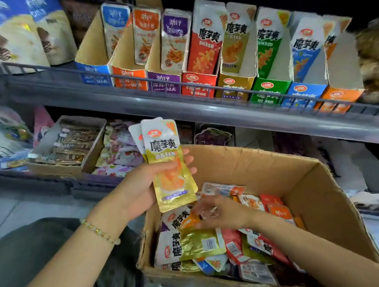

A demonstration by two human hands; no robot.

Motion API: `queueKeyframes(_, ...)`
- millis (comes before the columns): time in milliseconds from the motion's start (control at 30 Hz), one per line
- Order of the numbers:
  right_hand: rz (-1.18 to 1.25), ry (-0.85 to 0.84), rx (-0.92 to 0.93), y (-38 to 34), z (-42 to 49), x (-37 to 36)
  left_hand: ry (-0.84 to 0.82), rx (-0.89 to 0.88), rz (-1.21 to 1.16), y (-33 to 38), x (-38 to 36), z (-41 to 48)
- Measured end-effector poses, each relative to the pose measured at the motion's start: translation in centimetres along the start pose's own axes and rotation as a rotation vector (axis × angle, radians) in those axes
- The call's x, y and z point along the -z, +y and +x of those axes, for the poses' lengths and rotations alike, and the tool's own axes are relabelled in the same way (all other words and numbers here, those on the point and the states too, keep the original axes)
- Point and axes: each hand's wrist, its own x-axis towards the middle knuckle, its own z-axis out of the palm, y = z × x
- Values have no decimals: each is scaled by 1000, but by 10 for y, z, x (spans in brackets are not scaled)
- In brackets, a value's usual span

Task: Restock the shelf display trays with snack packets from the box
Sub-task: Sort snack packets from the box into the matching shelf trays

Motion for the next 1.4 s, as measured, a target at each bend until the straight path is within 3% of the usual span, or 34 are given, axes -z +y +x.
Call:
queueKeyframes(167,-218,-90,2,12,26,-36,55,2,-12,0,0,-1)
queueKeyframes(233,-134,-98,-22,17,23,-29,88,-13,-14,0,0,1)
queueKeyframes(367,118,149,2,11,-10,10,184,-37,-22,-2,0,5)
queueKeyframes(500,350,488,79,-26,-39,43,296,-59,127,-11,-3,12)
queueKeyframes(633,385,673,231,-76,-35,47,291,-33,224,-23,-15,17)
queueKeyframes(733,303,640,306,-106,-26,35,335,-78,322,-30,-20,23)
queueKeyframes(900,413,493,151,-108,-29,38,288,-59,432,-19,-26,19)
queueKeyframes(1033,562,567,142,-100,-27,47,159,42,497,-12,-27,12)
queueKeyframes(1200,923,315,108,-97,-27,45,0,18,345,-18,-31,10)
queueKeyframes(1267,1015,399,159,-96,-24,45,36,-15,322,-20,-33,11)
queueKeyframes(1400,1130,651,200,-102,-18,48,54,-177,539,-17,-42,-1)
